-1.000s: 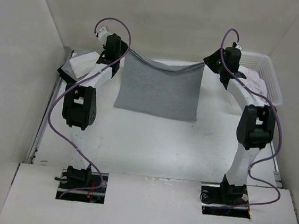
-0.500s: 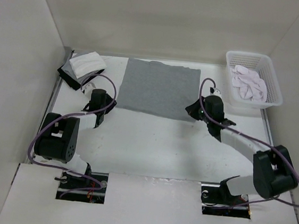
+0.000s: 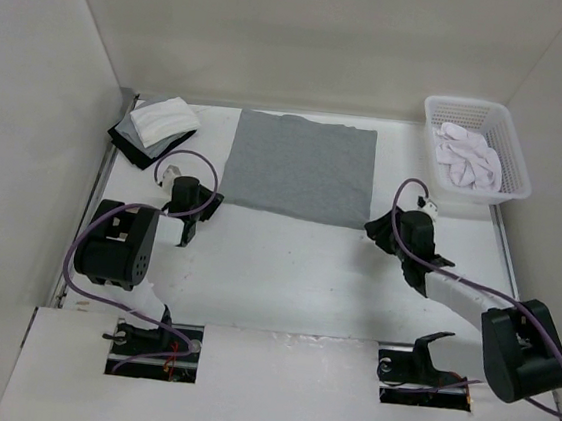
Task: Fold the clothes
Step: Fold the tank top
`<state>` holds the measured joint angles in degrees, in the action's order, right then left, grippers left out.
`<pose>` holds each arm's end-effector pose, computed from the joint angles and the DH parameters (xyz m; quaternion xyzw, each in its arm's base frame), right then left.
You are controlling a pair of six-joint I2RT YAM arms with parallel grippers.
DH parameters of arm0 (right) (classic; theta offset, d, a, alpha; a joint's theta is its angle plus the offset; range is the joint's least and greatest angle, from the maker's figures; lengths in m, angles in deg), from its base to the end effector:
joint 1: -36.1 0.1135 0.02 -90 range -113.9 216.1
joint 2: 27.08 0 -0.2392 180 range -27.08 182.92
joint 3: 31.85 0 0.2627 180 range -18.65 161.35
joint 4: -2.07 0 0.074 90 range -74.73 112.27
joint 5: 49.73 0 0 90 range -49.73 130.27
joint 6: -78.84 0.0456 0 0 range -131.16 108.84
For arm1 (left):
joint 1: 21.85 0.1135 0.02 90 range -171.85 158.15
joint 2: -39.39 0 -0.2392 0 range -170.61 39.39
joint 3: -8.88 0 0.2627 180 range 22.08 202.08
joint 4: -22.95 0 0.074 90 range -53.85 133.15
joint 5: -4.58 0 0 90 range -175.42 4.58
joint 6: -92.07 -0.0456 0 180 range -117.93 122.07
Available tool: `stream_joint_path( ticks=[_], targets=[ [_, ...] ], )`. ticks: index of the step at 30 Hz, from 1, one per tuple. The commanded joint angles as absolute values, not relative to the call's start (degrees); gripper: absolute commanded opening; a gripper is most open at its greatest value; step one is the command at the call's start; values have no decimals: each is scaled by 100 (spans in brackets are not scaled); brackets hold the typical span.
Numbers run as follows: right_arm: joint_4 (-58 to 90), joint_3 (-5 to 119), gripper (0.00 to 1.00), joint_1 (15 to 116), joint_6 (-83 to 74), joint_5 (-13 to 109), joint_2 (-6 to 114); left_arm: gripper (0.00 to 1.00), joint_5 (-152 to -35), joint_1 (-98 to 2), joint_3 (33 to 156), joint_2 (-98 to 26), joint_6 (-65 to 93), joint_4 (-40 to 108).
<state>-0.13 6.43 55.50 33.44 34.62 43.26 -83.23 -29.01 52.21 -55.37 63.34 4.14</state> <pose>0.2521 0.0840 0.1399 0.2127 0.8382 0.2290 0.4470 0.3022 -0.0362 0.0820 -0.4071 0.7769 -0.2560 0.4063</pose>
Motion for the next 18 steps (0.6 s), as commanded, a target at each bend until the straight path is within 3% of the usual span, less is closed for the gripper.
stream_joint_path(
  ticks=[1, 12, 18],
  targets=[
    [-520, 569, 45, 5302, 3630, 3350, 4516, 19, -8279, -2910, 5249, -5615, 6517, 205],
    [-1179, 965, 48, 5082, 4087, 3807, 5702, 10, -8068, -2919, 5258, -5773, 6517, -85],
    [-1382, 1175, 38, 5091, 4272, 3773, 6107, 9, -8068, -2919, 5284, -5940, 6517, -208]
  ],
)
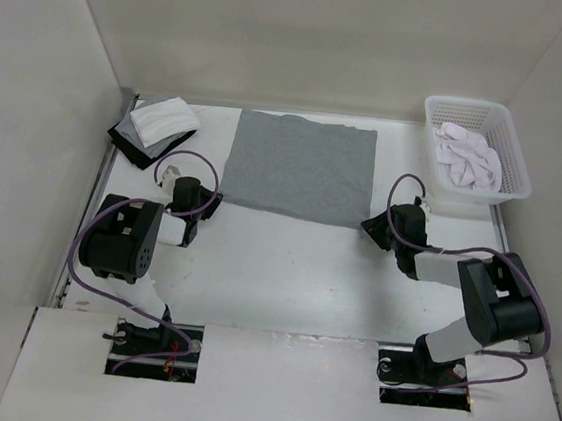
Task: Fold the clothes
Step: Fold the tank top
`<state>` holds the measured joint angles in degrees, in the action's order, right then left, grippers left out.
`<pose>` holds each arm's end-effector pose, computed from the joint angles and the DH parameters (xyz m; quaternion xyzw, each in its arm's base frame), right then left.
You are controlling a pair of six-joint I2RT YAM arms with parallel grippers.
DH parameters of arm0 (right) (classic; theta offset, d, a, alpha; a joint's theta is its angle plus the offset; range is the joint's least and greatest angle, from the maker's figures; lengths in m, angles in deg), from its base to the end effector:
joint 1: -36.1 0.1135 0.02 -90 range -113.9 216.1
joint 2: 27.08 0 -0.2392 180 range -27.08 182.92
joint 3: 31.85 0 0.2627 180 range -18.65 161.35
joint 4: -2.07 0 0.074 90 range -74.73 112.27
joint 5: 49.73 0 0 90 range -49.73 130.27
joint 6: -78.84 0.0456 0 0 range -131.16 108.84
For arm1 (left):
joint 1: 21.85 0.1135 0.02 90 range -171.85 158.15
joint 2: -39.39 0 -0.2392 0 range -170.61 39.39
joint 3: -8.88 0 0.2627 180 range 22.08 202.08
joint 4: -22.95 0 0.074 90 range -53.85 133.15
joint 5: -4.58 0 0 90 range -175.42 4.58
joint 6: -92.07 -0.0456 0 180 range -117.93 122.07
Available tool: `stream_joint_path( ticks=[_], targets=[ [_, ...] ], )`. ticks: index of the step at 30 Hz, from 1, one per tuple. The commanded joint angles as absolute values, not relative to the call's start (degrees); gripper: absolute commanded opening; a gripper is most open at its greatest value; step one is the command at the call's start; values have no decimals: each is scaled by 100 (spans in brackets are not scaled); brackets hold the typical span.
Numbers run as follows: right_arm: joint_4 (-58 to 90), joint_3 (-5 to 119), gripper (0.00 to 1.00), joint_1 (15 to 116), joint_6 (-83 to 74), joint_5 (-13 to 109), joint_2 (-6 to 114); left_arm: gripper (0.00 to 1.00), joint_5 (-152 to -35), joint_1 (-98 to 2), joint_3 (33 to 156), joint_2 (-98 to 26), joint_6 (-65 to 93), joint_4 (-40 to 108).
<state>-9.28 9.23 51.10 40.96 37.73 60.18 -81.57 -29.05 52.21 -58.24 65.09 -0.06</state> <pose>0.2793 0.0727 0.0946 0.2918 0.8368 0.2396 0.3966 0.3051 -0.0355 0.0752 -0.4223 0.7621 -0.2578 0.4176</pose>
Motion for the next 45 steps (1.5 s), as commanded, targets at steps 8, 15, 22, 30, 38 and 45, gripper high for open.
stream_joint_path(
  ticks=[8, 15, 22, 30, 38, 45],
  targets=[
    [-1312, 1351, 13, 5108, 4377, 3588, 6274, 3, -8068, -2936, 5346, -6098, 6579, -331],
    [-1268, 1344, 0, 5108, 4228, 3500, 6012, 0, -8059, -2936, 5197, -5591, 6579, -490],
    [390, 974, 0, 5546, 3500, 2939, 3046, 0, -8041, -2875, 4880, -2755, 6246, 615],
    [3353, 2562, 0, 6969, 2866, 1709, -79, 0, -8059, -2945, 5923, 1001, 5744, 3427],
    [3778, 3760, 0, 8544, 2286, 793, 261, 0, -8077, -3015, 6778, 1513, 5542, 4520],
    [2418, 3067, 0, 6887, 2425, 2608, 1850, 0, -8085, -2752, 6024, 172, 5454, 3723]
  ],
)
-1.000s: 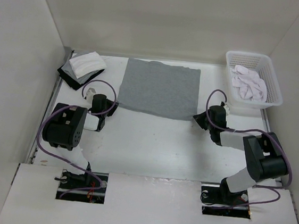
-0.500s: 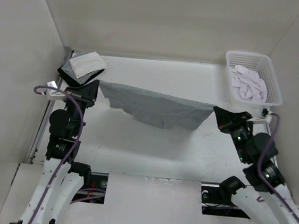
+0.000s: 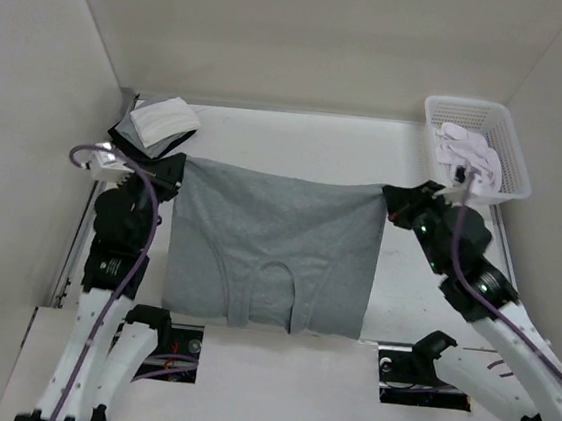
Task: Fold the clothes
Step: Fold the tank top
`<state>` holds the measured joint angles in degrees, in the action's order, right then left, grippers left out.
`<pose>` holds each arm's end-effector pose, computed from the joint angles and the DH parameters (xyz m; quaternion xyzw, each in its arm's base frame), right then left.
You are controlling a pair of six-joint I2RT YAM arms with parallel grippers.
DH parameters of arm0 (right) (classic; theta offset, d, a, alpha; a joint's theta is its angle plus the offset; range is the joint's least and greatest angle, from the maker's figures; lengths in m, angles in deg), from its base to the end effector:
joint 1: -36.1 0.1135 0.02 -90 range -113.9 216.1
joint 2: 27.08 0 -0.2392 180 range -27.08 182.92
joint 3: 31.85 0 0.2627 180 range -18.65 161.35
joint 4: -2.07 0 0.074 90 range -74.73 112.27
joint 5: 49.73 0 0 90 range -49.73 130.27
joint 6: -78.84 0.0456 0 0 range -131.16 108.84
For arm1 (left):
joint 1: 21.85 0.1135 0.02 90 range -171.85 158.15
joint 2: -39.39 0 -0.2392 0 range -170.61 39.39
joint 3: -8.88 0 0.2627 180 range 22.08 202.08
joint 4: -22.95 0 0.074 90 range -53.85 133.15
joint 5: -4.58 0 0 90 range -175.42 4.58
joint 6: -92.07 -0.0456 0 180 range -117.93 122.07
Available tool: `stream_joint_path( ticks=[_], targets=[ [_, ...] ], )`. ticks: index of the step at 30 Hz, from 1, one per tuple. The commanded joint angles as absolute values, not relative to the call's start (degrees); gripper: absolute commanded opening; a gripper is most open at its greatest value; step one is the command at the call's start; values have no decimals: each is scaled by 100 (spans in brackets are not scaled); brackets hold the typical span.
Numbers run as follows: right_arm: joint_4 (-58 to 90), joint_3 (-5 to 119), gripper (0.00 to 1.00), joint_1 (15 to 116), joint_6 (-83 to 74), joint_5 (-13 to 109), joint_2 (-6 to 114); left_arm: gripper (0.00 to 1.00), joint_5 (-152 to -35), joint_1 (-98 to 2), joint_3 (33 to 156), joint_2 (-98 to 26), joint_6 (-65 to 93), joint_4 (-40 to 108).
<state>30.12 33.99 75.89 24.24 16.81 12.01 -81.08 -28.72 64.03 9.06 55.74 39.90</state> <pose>0.1536 0.1043 0.3799 0.1152 0.7051 0.3024 0.6310 0.1695 -0.0169 0.3609 -0.2869 0.5911 -0.3583 0.6632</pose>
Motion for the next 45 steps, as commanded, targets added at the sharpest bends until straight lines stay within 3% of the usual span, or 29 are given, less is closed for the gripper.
stream_joint_path(
  ticks=[1, 5, 10, 15, 25, 33, 40, 42, 45],
  targets=[
    [2110, 2970, 0, 6475, 2539, 3047, 2227, 0, -8111, -2708, 5953, -171, 5489, 3503],
    [941, 3117, 0, 5488, 2821, 4122, 4037, 0, -8059, -2454, 6039, -1866, 5612, 2449],
    [762, 4706, 0, 4872, 2874, 4712, 6235, 0, -8050, -2330, 7434, -4363, 5674, 1892],
    [1053, 5413, 0, 4651, 2883, 4898, 6916, 0, -8191, -2338, 8237, -5263, 5542, 2077],
    [367, 2796, 0, 4985, 3076, 4415, 5011, 0, -8032, -2506, 5814, -3420, 5744, 1383],
    [612, 1186, 1, 5441, 3103, 3984, 3226, 1, -8261, -2383, 4301, -1513, 5604, 1663],
    [930, -44, 1, 6022, 3637, 3518, 2934, 7, -8436, -2242, 3291, -589, 5366, 2128],
    [895, -300, 6, 6040, 3972, 3465, 2899, 14, -8559, -2146, 3027, -352, 5401, 2226],
    [894, -432, 27, 6005, 4026, 3447, 2663, 25, -8788, -1927, 2911, 70, 5498, 2488]
  ],
)
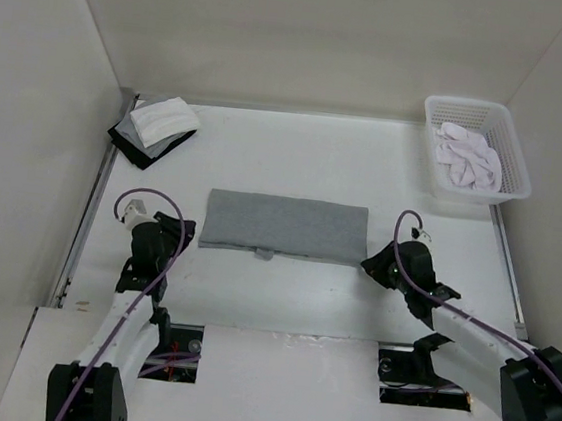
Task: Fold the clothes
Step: Fold the tank top
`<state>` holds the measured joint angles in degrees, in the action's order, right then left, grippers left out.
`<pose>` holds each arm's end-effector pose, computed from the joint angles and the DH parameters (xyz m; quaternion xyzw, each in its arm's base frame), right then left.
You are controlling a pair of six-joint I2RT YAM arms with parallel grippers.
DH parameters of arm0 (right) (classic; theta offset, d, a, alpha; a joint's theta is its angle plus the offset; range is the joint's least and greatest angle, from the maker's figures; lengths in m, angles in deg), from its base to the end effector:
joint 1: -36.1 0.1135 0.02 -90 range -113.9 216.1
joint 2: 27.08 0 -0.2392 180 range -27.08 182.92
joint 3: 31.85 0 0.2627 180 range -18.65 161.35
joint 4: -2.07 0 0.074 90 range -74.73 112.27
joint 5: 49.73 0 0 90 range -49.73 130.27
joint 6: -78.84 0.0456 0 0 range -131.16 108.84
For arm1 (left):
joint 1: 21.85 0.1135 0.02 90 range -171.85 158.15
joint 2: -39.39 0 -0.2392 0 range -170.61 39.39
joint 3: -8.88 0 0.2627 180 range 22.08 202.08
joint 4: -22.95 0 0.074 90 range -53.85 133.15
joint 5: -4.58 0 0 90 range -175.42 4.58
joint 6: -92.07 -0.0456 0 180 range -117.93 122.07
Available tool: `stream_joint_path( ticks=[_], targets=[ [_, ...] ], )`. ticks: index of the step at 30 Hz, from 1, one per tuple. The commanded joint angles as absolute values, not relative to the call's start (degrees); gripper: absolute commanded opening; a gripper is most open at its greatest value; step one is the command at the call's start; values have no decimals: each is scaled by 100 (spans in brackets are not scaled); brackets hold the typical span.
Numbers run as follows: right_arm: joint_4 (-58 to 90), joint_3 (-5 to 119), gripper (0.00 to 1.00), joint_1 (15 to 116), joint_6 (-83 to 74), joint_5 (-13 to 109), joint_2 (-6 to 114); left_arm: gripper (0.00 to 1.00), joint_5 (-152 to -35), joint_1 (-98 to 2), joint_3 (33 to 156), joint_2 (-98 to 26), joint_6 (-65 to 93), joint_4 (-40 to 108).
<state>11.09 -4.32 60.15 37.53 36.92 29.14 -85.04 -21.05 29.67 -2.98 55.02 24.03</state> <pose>0.1947 0.0840 0.1131 0.2040 0.8739 0.2401 0.3702 0.1979 0.0031 0.1320 -0.3779 0.7415 -0.2412 0.4992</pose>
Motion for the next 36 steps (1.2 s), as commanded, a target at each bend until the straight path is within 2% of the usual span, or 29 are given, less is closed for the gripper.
stream_joint_path(
  ticks=[1, 4, 6, 11, 18, 21, 24, 27, 30, 36],
  targets=[
    [921, -398, 35, 5935, 3965, 3430, 2549, 28, -8849, -1830, 2937, 298, 5524, 2629],
    [842, -126, 49, 5645, 3640, 3500, 2538, 29, -8885, -1776, 3147, 800, 5594, 2903],
    [702, 164, 53, 5487, 3508, 3648, 3028, 29, -8798, -2030, 3332, 705, 5665, 2842],
    [140, 525, 52, 5258, 3507, 4246, 4391, 28, -8332, -3084, 3605, -287, 5674, 1991],
    [-309, 508, 48, 5143, 3920, 4546, 5069, 28, -8059, -3929, 3781, -1009, 5744, 1172],
    [-459, 630, 38, 5126, 4017, 4712, 5368, 28, -8015, -4166, 3912, -1150, 5727, 961],
    [-660, 736, 18, 5003, 4157, 4914, 5667, 28, -7997, -4307, 4018, -1282, 5674, 724],
    [-1020, 623, 5, 4898, 4272, 4802, 5590, 28, -8024, -4377, 4062, -1422, 5630, 504],
    [-900, 377, 2, 4774, 4246, 4372, 4810, 28, -8076, -4491, 4089, -1589, 5638, 354],
    [953, 928, 1, 4861, 3439, 3572, 2971, 28, -8094, -4782, 4141, -1950, 5691, 47]
  ],
)
